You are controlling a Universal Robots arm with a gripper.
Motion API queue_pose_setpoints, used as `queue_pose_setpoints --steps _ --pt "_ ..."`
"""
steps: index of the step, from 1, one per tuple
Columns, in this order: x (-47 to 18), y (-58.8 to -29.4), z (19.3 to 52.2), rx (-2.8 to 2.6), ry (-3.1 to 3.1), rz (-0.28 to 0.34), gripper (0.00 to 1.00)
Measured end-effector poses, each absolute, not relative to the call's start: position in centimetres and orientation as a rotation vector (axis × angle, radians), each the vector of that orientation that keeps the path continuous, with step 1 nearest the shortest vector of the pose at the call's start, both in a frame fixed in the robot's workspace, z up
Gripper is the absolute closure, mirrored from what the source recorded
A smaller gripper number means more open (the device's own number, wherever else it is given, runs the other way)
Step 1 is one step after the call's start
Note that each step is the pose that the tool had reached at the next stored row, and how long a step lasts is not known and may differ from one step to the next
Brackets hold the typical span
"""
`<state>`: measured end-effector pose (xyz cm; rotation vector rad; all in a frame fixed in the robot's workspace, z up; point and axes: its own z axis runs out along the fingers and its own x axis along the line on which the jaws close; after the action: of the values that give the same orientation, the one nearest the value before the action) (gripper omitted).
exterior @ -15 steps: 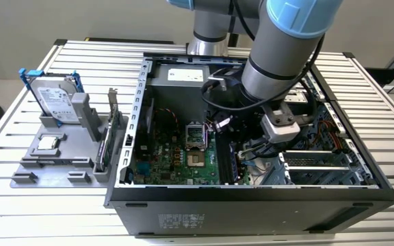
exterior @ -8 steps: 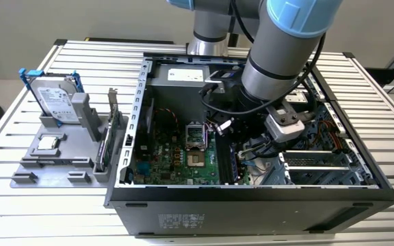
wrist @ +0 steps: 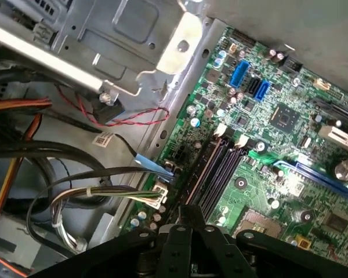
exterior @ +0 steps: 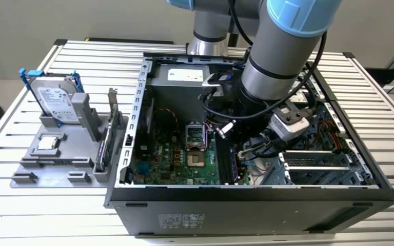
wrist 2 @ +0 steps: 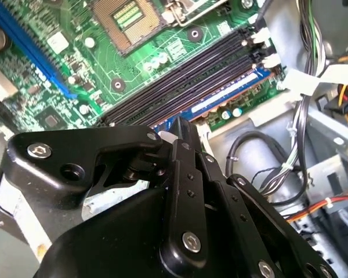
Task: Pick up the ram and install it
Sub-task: 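Press down the ram until it locks into place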
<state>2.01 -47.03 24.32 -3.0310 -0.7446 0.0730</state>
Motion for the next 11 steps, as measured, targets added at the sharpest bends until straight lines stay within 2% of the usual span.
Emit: queue_pose_setpoints --steps 11 --pt "2.02 -46.94 24.32 -2.961 -0.993 0.087 1.00"
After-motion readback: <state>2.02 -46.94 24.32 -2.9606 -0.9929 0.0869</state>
